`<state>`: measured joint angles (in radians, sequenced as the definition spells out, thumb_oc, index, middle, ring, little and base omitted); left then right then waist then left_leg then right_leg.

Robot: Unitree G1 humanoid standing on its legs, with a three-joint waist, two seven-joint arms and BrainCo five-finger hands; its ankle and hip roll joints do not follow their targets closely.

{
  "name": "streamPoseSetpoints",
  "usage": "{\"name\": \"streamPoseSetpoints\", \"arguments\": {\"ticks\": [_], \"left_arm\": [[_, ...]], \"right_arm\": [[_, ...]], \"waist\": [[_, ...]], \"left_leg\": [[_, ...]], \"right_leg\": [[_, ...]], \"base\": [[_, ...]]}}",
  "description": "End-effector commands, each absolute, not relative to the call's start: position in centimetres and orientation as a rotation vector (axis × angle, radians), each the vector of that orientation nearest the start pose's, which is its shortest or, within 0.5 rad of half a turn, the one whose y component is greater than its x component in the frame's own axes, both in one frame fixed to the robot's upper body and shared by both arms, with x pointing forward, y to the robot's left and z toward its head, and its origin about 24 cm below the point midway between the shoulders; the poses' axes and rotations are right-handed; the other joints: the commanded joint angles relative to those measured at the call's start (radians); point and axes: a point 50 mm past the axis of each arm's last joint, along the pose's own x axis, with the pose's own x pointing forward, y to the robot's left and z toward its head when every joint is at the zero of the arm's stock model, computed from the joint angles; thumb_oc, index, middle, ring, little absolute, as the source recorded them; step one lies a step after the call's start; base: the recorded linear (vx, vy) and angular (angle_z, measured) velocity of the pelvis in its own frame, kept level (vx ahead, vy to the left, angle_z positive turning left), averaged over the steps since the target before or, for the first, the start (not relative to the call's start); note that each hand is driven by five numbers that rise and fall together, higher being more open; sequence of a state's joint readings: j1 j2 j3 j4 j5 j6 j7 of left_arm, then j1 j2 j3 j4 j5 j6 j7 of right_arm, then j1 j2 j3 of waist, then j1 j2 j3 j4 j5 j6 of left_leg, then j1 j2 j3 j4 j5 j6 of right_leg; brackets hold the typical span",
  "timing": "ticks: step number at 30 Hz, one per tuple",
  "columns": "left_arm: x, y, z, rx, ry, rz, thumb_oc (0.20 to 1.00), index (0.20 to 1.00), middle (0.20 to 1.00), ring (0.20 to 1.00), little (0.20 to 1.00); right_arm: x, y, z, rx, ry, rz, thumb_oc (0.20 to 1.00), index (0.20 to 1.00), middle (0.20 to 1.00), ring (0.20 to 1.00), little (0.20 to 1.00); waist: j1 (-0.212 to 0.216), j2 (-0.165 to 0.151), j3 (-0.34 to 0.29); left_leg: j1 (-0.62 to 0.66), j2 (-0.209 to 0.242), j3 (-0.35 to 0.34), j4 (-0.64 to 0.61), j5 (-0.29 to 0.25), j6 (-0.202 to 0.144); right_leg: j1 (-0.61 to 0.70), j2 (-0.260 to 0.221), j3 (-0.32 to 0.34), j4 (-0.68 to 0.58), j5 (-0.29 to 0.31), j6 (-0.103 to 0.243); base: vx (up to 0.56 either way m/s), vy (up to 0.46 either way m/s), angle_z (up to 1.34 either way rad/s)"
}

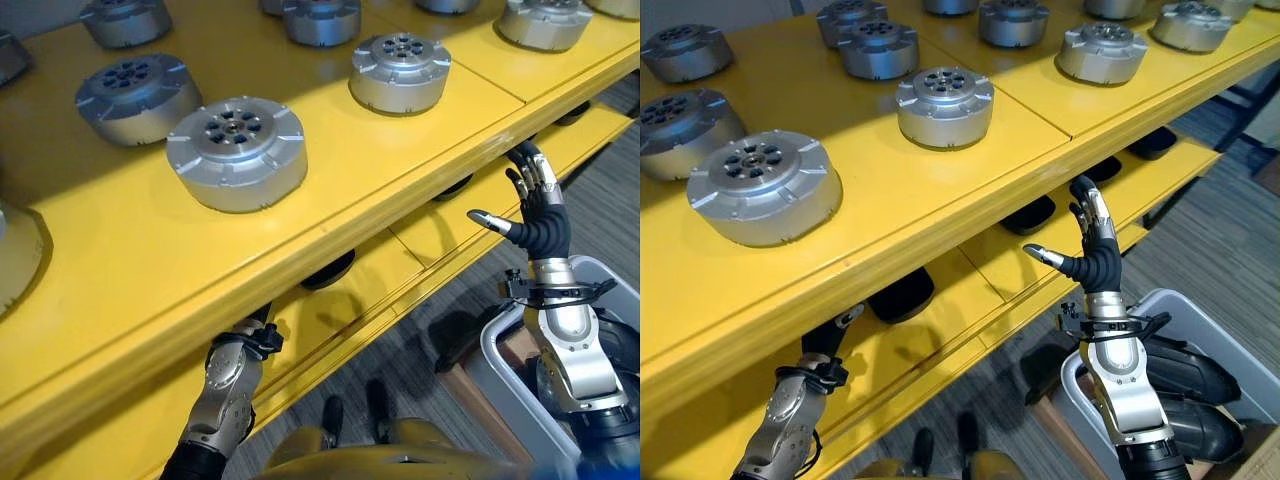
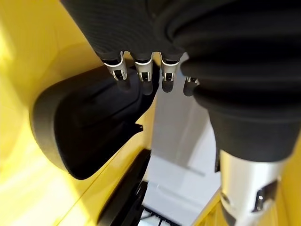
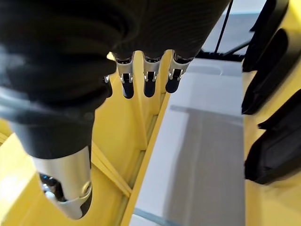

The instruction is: Move parts from the plastic box to the shelf.

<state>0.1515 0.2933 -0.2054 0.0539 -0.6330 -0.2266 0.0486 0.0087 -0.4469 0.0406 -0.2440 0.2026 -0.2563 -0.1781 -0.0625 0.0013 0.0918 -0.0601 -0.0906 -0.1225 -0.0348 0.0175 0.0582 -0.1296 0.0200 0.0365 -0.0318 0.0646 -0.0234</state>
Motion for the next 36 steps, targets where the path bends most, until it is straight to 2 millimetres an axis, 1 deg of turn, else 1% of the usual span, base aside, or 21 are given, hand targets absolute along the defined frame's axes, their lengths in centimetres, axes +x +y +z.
{"name": "streamPoseSetpoints", "arguments": {"ticks": [1,4,9,11,14,15,16,17,18,20,21,22,24,25,26,27,28,29,30,31,36], "left_arm": [[22.0,19.0,3.3,-0.289,-0.052,-0.023,1.000,1.000,1.000,1.000,1.000],[21.6,19.3,3.1,-0.280,-0.042,-0.006,1.000,1.000,1.000,1.000,1.000],[21.7,19.6,3.1,-0.251,-0.039,0.003,1.000,1.000,1.000,1.000,1.000],[22.0,19.6,3.4,-0.226,-0.049,0.000,1.000,1.000,1.000,1.000,1.000],[22.1,19.7,3.4,-0.219,-0.048,0.006,1.000,1.000,1.000,1.000,1.000],[22.2,19.8,3.6,-0.216,-0.054,0.016,1.000,1.000,1.000,1.000,1.000],[22.3,20.2,3.9,-0.205,-0.066,0.036,1.000,1.000,1.000,1.000,1.000],[22.2,20.6,3.9,-0.198,-0.065,0.050,1.000,1.000,1.000,1.000,1.000],[22.0,20.9,3.8,-0.196,-0.063,0.064,1.000,1.000,1.000,1.000,1.000],[21.8,21.3,3.5,-0.206,-0.051,0.078,1.000,1.000,1.000,1.000,1.000],[21.8,21.5,3.7,-0.205,-0.059,0.083,1.000,1.000,1.000,1.000,1.000],[21.7,21.7,3.8,-0.206,-0.065,0.089,1.000,1.000,1.000,1.000,1.000],[21.4,22.1,4.3,-0.199,-0.086,0.110,1.000,1.000,1.000,1.000,1.000],[21.2,22.4,4.6,-0.192,-0.098,0.121,1.000,1.000,1.000,1.000,1.000],[21.1,22.9,5.0,-0.189,-0.120,0.146,1.000,1.000,1.000,1.000,1.000],[21.0,23.2,5.3,-0.186,-0.135,0.162,1.000,1.000,1.000,1.000,1.000],[21.0,23.2,5.3,-0.185,-0.135,0.163,1.000,1.000,1.000,1.000,1.000],[21.1,23.3,5.5,-0.182,-0.149,0.175,1.000,1.000,1.000,1.000,1.000],[20.9,23.5,5.4,-0.186,-0.149,0.186,1.000,1.000,1.000,1.000,1.000],[20.9,23.4,5.7,-0.200,-0.163,0.187,1.000,1.000,1.000,1.000,1.000],[21.5,22.7,6.0,-0.234,-0.180,0.153,1.000,1.000,1.000,1.000,1.000]], "right_arm": [[24.2,-20.2,14.7,-0.187,-0.554,-0.010,1.000,1.000,1.000,1.000,1.000],[24.3,-19.9,14.2,-0.171,-0.527,-0.004,1.000,1.000,1.000,1.000,1.000],[24.4,-19.2,14.0,-0.163,-0.517,0.029,1.000,1.000,1.000,1.000,1.000],[24.6,-18.3,14.2,-0.156,-0.526,0.057,1.000,1.000,1.000,1.000,1.000],[25.0,-17.6,14.6,-0.153,-0.544,0.077,1.000,1.000,1.000,1.000,1.000],[25.2,-17.2,15.0,-0.156,-0.558,0.088,1.000,1.000,1.000,1.000,1.000],[25.7,-16.3,15.5,-0.155,-0.583,0.104,1.000,1.000,1.000,1.000,1.000],[25.9,-15.9,15.4,-0.143,-0.583,0.112,1.000,1.000,1.000,1.000,1.000],[26.0,-15.3,15.3,-0.134,-0.577,0.129,1.000,1.000,1.000,1.000,1.000],[26.1,-15.0,15.3,-0.133,-0.571,0.157,1.000,1.000,1.000,1.000,1.000],[26.1,-14.9,15.4,-0.134,-0.576,0.166,1.000,1.000,1.000,1.000,1.000],[26.1,-14.6,15.5,-0.135,-0.579,0.177,1.000,1.000,1.000,1.000,1.000],[26.4,-14.3,15.2,-0.133,-0.562,0.177,1.000,1.000,1.000,1.000,1.000],[26.6,-14.2,15.1,-0.136,-0.556,0.180,1.000,1.000,1.000,1.000,1.000],[26.7,-14.0,15.0,-0.147,-0.548,0.186,1.000,1.000,1.000,1.000,1.000],[26.7,-14.1,14.7,-0.146,-0.530,0.198,1.000,1.000,1.000,1.000,1.000],[26.7,-14.1,14.7,-0.146,-0.529,0.198,1.000,1.000,1.000,1.000,1.000],[26.8,-14.0,14.4,-0.142,-0.513,0.202,1.000,1.000,1.000,1.000,1.000],[26.7,-14.0,14.2,-0.136,-0.503,0.213,1.000,1.000,1.000,1.000,1.000],[26.6,-14.0,14.2,-0.131,-0.502,0.221,1.000,1.000,1.000,1.000,1.000],[25.9,-14.7,13.5,-0.117,-0.474,0.228,1.000,1.000,1.000,1.000,1.000]], "waist": [[0.024,-0.019,-0.032],[0.024,-0.020,-0.048],[0.021,-0.022,-0.047],[0.016,-0.023,-0.031],[0.022,-0.024,-0.021],[0.031,-0.024,-0.010],[0.069,-0.014,0.011],[0.088,-0.003,0.020],[0.096,0.009,0.024],[0.088,0.007,0.023],[0.093,0.012,0.018],[0.104,0.019,0.008],[0.132,0.026,-0.008],[0.144,0.022,-0.015],[0.151,0.003,-0.032],[0.152,-0.018,-0.040],[0.153,-0.018,-0.041],[0.164,-0.026,-0.045],[0.164,-0.030,-0.049],[0.158,-0.028,-0.051],[0.125,-0.010,-0.046]], "left_leg": [[0.019,0.017,-0.010,0.019,-0.019,-0.032],[0.037,0.016,0.018,0.003,-0.020,-0.024],[0.052,0.002,0.046,-0.004,-0.026,-0.007],[0.051,-0.011,0.067,-0.013,-0.019,0.007],[0.049,-0.012,0.094,-0.015,-0.021,0.015],[0.048,-0.008,0.108,-0.013,-0.021,0.017],[0.044,0.008,0.133,-0.007,-0.023,0.018],[0.039,0.021,0.145,-0.002,-0.019,0.013],[0.036,0.033,0.162,0.005,-0.016,0.013],[0.046,0.041,0.164,0.015,-0.022,0.014],[0.046,0.045,0.164,0.017,-0.025,0.018],[0.044,0.052,0.170,0.018,-0.029,0.020],[0.043,0.060,0.182,0.017,-0.035,0.014],[0.046,0.062,0.193,0.016,-0.040,0.009],[0.046,0.065,0.207,0.014,-0.045,-0.005],[0.045,0.075,0.217,0.011,-0.043,-0.020],[0.046,0.076,0.219,0.010,-0.043,-0.021],[0.046,0.086,0.222,0.009,-0.042,-0.031],[0.047,0.102,0.227,0.007,-0.036,-0.042],[0.045,0.121,0.231,0.005,-0.026,-0.055],[0.056,0.212,0.247,-0.023,0.029,-0.108]], "right_leg": [[0.070,-0.038,-0.004,-0.015,-0.022,0.099],[0.070,-0.043,0.011,-0.020,-0.005,0.113],[0.053,-0.050,0.041,-0.006,0.022,0.137],[0.004,-0.051,0.074,0.021,0.051,0.159],[-0.030,-0.048,0.082,0.051,0.058,0.171],[-0.057,-0.049,0.059,0.088,0.057,0.178],[-0.089,-0.085,-0.078,0.152,0.023,0.172],[-0.083,-0.141,-0.200,0.186,-0.011,0.159],[-0.072,-0.187,-0.266,0.226,-0.033,0.146],[-0.039,-0.197,-0.211,0.270,-0.059,0.136],[-0.024,-0.221,-0.192,0.297,-0.065,0.135],[-0.009,-0.255,-0.204,0.300,-0.066,0.135],[0.022,-0.347,-0.258,0.274,-0.031,0.147],[0.038,-0.396,-0.294,0.247,0.007,0.162],[0.074,-0.421,-0.306,0.172,0.056,0.191],[0.098,-0.394,-0.292,0.097,0.056,0.205],[0.099,-0.392,-0.291,0.093,0.057,0.205],[0.103,-0.385,-0.304,0.067,0.051,0.217],[0.109,-0.366,-0.299,0.051,0.048,0.218],[0.111,-0.348,-0.286,0.041,0.048,0.215],[0.131,-0.258,-0.285,0.001,0.000,0.180]], "base": [[-0.03,0.081,-0.38],[-0.06,0.125,-0.20],[-0.11,0.117,-0.16],[-0.19,0.140,-0.44],[-0.10,0.062,-0.52],[-0.17,0.051,-0.55],[-0.19,0.038,-0.87],[-0.19,0.034,-1.17],[-0.13,0.003,-1.53],[-0.06,-0.059,-0.83],[-0.03,-0.082,0.07],[-0.04,-0.085,0.05],[-0.02,-0.105,-0.11],[-0.01,-0.255,-0.30],[0.01,-0.384,-0.59],[0.02,-0.333,-0.39],[0.01,-0.263,-0.30],[0.01,-0.207,-0.32],[0.00,-0.297,-0.58],[0.00,-0.321,-0.70],[0.00,-0.264,-0.32]]}}
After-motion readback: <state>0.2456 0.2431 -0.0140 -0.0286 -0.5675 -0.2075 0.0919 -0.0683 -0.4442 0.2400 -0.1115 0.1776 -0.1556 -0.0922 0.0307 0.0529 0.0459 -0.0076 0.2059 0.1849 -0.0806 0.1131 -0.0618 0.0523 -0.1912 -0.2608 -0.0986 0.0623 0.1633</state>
